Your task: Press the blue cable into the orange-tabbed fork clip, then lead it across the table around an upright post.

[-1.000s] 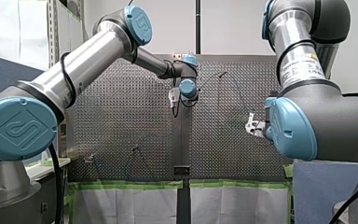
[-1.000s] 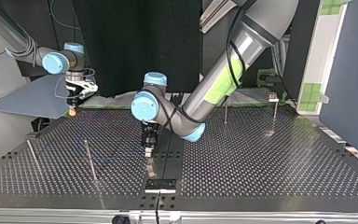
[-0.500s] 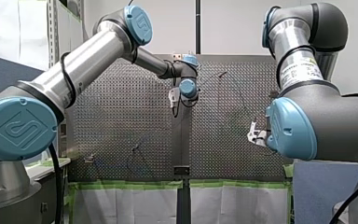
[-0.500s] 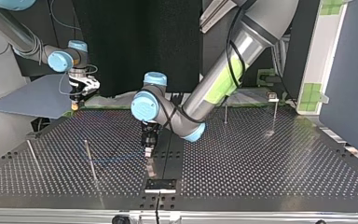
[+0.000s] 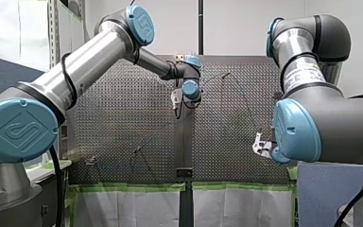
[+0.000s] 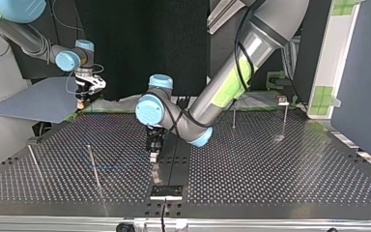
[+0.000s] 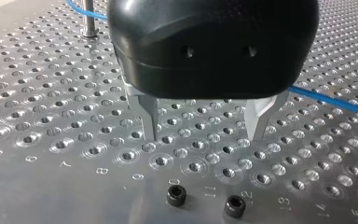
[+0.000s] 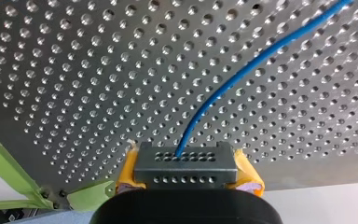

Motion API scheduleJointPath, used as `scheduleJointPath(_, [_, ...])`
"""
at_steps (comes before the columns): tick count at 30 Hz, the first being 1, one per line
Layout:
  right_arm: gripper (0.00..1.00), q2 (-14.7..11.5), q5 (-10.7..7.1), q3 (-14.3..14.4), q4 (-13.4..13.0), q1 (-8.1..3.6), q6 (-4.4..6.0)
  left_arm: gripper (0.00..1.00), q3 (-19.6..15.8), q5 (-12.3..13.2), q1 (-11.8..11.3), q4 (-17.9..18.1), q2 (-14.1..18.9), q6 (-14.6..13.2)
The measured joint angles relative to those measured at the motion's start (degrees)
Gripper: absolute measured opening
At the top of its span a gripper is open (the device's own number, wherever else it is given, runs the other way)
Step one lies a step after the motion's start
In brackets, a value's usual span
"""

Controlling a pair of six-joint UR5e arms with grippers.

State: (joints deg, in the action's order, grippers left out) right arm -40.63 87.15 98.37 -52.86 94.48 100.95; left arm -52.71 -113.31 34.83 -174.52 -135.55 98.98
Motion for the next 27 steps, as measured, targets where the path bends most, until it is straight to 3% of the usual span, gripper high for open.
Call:
scheduleJointPath(20, [0.00, 5.0, -0.57, -0.2, -6.0, -3.26, 0.14, 0.92, 0.0, 0.0, 0.0, -0.1, 0.0, 0.4])
scheduleJointPath(27, [0.00, 7.0, -0.61, -0.9, -6.5, -4.15, 0.36, 0.92, 0.0, 0.1, 0.1, -0.1, 0.0, 0.6])
